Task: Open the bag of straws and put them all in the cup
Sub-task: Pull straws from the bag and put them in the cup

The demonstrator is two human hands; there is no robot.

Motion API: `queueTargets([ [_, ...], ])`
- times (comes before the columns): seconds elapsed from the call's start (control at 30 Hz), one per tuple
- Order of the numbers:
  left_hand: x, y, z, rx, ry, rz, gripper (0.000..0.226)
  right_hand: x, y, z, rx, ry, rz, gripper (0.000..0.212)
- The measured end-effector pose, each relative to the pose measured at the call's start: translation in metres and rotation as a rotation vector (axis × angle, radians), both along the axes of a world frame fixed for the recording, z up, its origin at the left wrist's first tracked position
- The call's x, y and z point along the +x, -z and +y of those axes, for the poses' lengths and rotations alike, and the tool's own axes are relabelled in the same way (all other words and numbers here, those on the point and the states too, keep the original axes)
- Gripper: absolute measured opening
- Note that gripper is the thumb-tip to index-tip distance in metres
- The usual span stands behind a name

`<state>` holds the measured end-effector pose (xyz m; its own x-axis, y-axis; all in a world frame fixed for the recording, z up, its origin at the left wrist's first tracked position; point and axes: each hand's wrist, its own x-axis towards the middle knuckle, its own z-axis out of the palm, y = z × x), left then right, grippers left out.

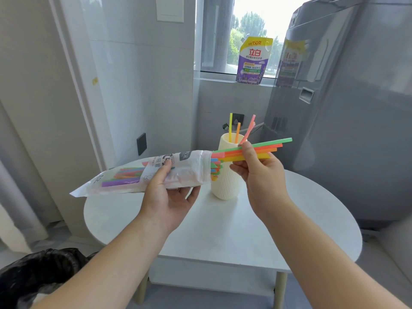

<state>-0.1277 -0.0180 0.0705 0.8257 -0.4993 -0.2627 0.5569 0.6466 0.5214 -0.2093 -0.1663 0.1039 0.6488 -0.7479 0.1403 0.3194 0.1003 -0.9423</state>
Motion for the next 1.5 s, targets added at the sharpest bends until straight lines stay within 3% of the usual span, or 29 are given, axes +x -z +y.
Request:
queueTargets([
  [0.17,0.001,0.001,0.002,-0.011,-0.011,0.026,0.046,-0.005,-0.015,-0.004,-0.146,0.041,-0.04,0.018],
  [0.7,0.014,0.001,0.009,-0.022,-0.1,0.073,0.04,-0.023,-0.034,-0.028,-0.039,0.047,-0.075,0.021],
  [1.27,0.027,0.006,0.01,-0.001,-0.157,0.034,0.032,-0.049,-0.047,-0.061,0.039,0.224,-0.049,0.018],
  [1.5,0.017,0.008,0.0,0.022,-0.112,0.003,0.035,-0.053,-0.059,-0.067,-0.109,0.351,-0.048,0.018],
])
